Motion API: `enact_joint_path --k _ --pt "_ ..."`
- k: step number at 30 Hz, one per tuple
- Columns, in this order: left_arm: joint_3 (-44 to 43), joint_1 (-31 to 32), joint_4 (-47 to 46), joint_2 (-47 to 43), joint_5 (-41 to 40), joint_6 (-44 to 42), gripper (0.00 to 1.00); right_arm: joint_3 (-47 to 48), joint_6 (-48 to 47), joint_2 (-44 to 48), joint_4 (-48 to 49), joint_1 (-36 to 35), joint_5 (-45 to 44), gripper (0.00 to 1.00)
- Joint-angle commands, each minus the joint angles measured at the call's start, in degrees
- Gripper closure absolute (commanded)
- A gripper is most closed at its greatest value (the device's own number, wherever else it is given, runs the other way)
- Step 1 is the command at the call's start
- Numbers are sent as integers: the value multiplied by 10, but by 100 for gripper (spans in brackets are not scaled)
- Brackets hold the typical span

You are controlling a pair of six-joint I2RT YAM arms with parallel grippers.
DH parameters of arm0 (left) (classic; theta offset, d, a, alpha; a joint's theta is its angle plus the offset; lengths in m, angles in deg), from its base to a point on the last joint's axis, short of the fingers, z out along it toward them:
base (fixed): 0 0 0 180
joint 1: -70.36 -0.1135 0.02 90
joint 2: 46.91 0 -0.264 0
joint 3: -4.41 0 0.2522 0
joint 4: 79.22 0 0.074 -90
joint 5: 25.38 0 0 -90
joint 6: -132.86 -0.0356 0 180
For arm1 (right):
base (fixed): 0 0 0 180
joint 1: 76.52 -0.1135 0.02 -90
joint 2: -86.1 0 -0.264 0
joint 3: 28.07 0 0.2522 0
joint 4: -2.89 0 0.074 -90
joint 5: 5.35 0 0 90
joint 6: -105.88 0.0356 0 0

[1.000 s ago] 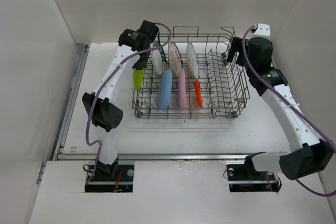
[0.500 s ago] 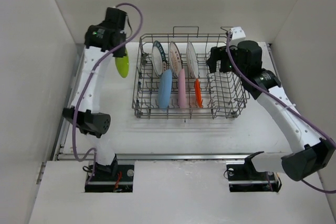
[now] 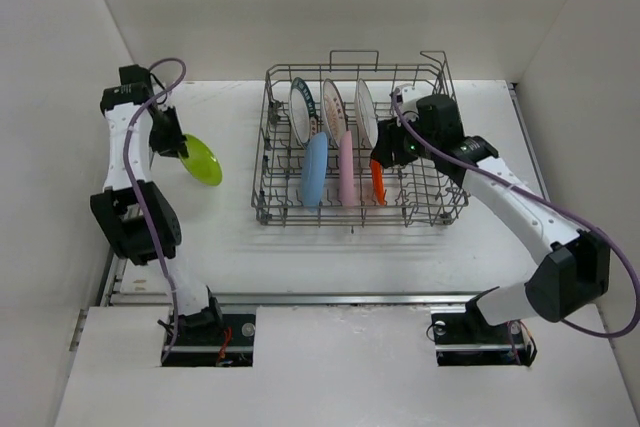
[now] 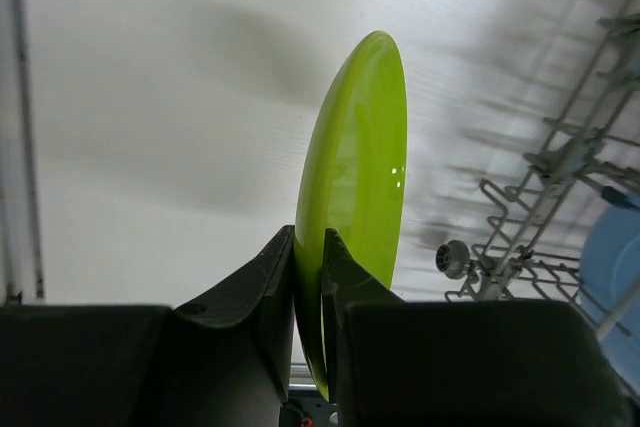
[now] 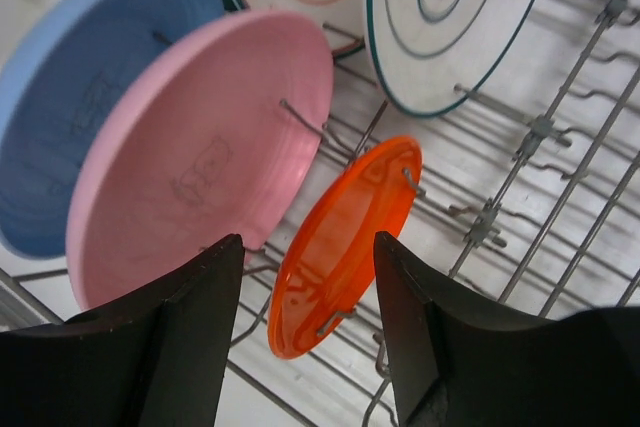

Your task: Unload the plates from the dish rack

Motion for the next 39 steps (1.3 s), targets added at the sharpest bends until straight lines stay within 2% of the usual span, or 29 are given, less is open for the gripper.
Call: enact_joint_path --k 1,8,14,17,20,22,25,33,39 --pt "39 -16 -59 6 93 -47 100 -16 18 4 7 -11 16 40" --pt "95 -37 -93 72 135 -83 100 -34 33 -16 7 -11 -2 39" --pt "106 -52 -104 120 114 -83 100 -35 51 -56 7 -17 -13 41" --pt "113 -52 -104 131 90 -83 97 -30 56 -74 7 -22 -13 49" --pt "113 -52 -104 138 73 -77 94 -24 56 -79 1 -22 -13 67" --pt "104 -52 -91 150 51 -67 91 -17 56 -79 -6 -22 -13 85" --pt "79 -52 -68 171 32 -55 90 1 56 -66 -19 -22 -13 100" --pt "56 -52 -40 200 5 -49 71 48 56 -10 -48 -22 -58 100" --pt "44 -52 -35 200 -14 -43 64 86 56 12 -59 -32 -95 100"
